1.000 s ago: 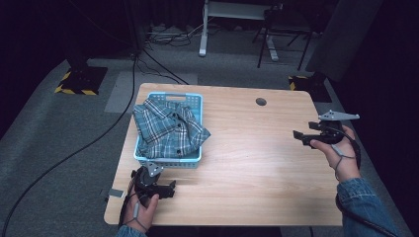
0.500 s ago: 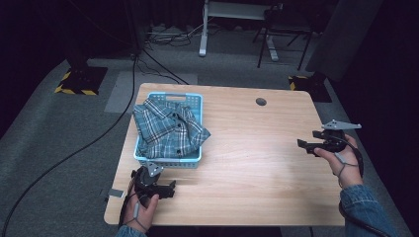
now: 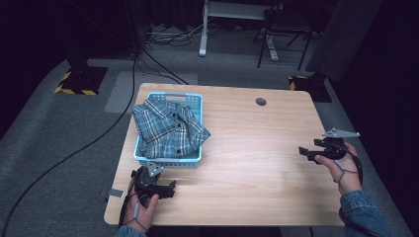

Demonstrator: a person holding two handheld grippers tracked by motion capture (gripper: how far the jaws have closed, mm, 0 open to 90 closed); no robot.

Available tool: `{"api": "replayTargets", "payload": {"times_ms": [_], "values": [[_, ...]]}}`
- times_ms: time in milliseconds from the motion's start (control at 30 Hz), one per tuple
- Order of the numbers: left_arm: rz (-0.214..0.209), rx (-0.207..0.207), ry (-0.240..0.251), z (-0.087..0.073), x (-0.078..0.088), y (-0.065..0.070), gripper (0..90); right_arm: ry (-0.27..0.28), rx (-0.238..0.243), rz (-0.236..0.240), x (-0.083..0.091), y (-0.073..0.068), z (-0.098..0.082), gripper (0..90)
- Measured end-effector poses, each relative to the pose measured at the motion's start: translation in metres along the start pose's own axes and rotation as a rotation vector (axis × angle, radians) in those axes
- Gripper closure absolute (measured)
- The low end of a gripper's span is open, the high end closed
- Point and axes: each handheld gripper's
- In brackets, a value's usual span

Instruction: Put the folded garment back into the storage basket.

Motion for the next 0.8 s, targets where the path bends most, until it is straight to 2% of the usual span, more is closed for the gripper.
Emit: {"api": "replayTargets", "payload": {"times_ms": [800], "values": [[0.0,0.0,0.0,0.0,0.0,0.0,0.0,-0.037,-0.049,0.002,-0.01,0.011,-0.043,19.3]]}}
Point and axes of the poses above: each handheld gripper's, and its own axes: x roughly backward along the jaws, z roughly out of its top, y roughly to its right, and after that the axes turned 3 degrees about z, right-handed
